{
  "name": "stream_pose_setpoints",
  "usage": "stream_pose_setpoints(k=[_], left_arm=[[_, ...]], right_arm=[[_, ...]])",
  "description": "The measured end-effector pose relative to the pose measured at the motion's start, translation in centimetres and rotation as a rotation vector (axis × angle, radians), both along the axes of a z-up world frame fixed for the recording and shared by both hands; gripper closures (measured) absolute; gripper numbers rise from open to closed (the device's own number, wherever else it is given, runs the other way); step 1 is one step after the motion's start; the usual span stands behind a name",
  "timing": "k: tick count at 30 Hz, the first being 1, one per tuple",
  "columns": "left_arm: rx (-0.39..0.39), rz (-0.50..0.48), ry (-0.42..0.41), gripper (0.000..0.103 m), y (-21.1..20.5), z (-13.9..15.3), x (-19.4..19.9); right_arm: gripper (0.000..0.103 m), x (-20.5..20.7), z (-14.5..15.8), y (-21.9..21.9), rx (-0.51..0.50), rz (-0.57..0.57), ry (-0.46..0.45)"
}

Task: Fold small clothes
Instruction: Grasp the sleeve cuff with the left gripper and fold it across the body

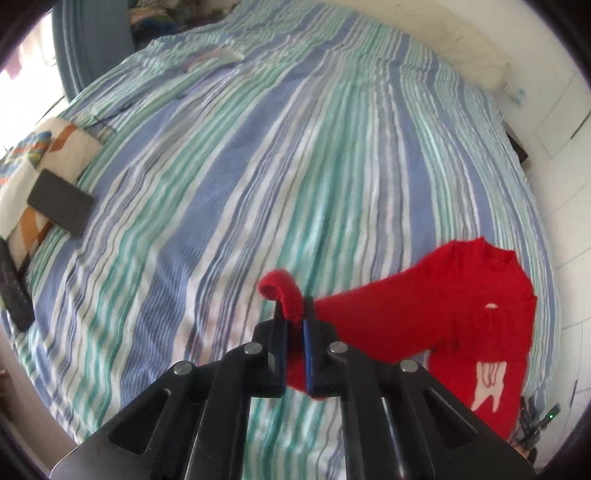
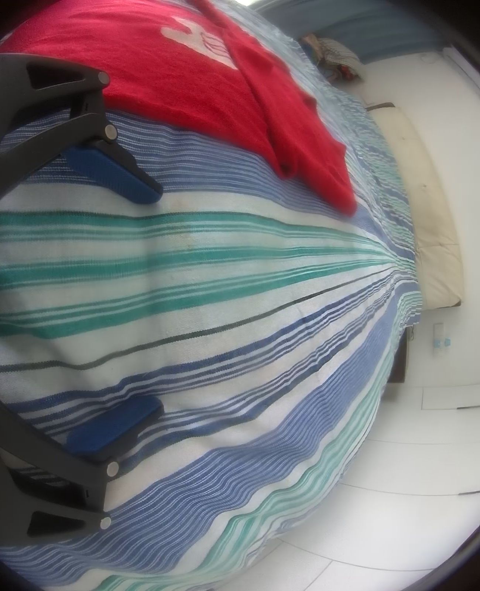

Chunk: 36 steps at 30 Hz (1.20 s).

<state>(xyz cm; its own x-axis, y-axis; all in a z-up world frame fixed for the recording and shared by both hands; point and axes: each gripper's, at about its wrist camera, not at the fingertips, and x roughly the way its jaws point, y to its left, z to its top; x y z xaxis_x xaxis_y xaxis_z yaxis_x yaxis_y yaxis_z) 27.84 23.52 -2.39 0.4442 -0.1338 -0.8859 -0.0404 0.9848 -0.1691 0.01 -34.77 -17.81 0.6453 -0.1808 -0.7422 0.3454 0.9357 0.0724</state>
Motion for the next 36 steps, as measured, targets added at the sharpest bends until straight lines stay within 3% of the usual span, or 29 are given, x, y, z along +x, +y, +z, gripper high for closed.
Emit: stream_pose_setpoints(k=[4,7,10,14,15,17,18,19,23,26,30,34,36], left_arm=[[-0.009,-0.194,-0.126,0.098,-10.0,7.4,2.4],[-0.034,-0.349,-0.189,0.098,-18.3,10.6,2.5],[-0.062,-0.473,-0.197,0.098,-25.5,10.9,2.5],[-0.115,-0.593,-0.161,0.096,-33.2,7.6,1.7],[-0.131,-0.635,-0.133,0.088,-34.8,6.3,1.4],[-0.107,-0.649,-0.060,0.053,-36.9,3.6,1.1],[-0.083,-0.626,-0.057,0.032,-37.0,2.5,0.9],[-0.073,-0.604,-0.072,0.029,-36.4,1.9,0.7],[-0.081,-0.474,-0.061,0.029,-30.6,-0.4,1.2],[-0.009,-0.392,-0.080,0.035,-24.7,-2.4,0.8],[0.034,-0.441,-0.074,0.038,-20.1,-6.7,-3.2],[0.114,-0.543,-0.098,0.039,-21.3,-10.5,-6.6],[0.170,-0.524,-0.110,0.047,-22.2,-12.1,-6.6]], right_arm=[[0.000,0.0,-0.1,0.1,-0.002,0.000,0.000],[0.000,0.0,-0.1,0.1,-0.001,0.000,0.000],[0.000,0.0,-0.1,0.1,-0.002,0.000,0.000],[0.000,-0.1,-0.1,0.1,-0.002,-0.001,0.000],[0.000,-0.1,-0.1,0.1,-0.002,-0.001,0.000],[0.000,-0.1,-0.1,0.1,-0.002,-0.001,0.000],[0.000,-0.1,-0.1,0.1,-0.002,-0.001,0.000],[0.000,-0.1,-0.1,0.1,-0.002,-0.001,0.000],[0.000,-0.1,-0.1,0.1,-0.002,-0.001,-0.001],[0.000,-0.1,-0.1,0.1,-0.003,-0.001,0.000],[0.000,0.1,-0.1,0.1,-0.013,-0.003,0.005],[0.000,0.3,-0.1,0.3,-0.022,-0.005,0.009],[0.000,0.4,-0.1,0.3,-0.025,-0.005,0.011]])
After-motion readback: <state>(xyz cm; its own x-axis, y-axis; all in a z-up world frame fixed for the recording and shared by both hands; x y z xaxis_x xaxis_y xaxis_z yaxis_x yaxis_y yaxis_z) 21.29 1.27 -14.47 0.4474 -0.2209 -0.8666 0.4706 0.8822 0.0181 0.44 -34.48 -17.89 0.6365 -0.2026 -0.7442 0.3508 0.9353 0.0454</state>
